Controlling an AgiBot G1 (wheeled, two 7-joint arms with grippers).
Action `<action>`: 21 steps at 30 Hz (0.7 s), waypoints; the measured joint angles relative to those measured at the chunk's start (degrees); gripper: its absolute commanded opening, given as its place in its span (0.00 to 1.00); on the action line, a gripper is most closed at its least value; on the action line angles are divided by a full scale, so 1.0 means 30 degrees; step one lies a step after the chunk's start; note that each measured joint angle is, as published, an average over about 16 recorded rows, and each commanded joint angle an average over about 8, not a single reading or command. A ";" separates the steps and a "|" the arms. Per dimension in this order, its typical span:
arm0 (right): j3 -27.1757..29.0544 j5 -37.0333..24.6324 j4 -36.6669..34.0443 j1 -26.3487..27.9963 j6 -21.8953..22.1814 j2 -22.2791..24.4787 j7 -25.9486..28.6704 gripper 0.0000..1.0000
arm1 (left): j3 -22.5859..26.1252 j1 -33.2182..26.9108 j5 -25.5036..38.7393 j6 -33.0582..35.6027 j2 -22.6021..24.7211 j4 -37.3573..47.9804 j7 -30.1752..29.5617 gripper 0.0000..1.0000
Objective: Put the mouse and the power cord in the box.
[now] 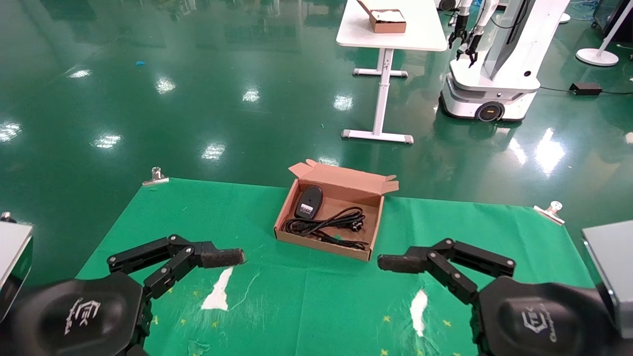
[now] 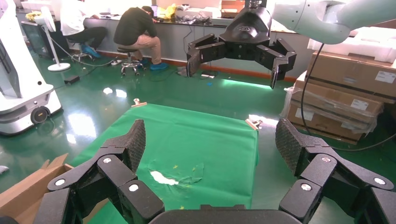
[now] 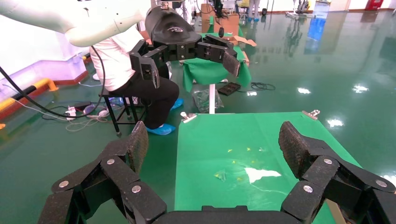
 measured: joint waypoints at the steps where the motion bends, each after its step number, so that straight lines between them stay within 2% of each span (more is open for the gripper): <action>1: -0.0006 -0.0014 -0.0015 0.0020 0.0003 -0.0003 -0.0010 1.00 | 0.0015 -0.0008 0.0009 -0.0016 0.0012 0.0016 0.0001 1.00; 21: -0.0179 -0.0390 -0.0340 0.0456 0.0085 -0.0099 -0.0122 1.00 | 0.0238 -0.0116 0.0154 -0.0253 0.0188 0.0254 0.0021 1.00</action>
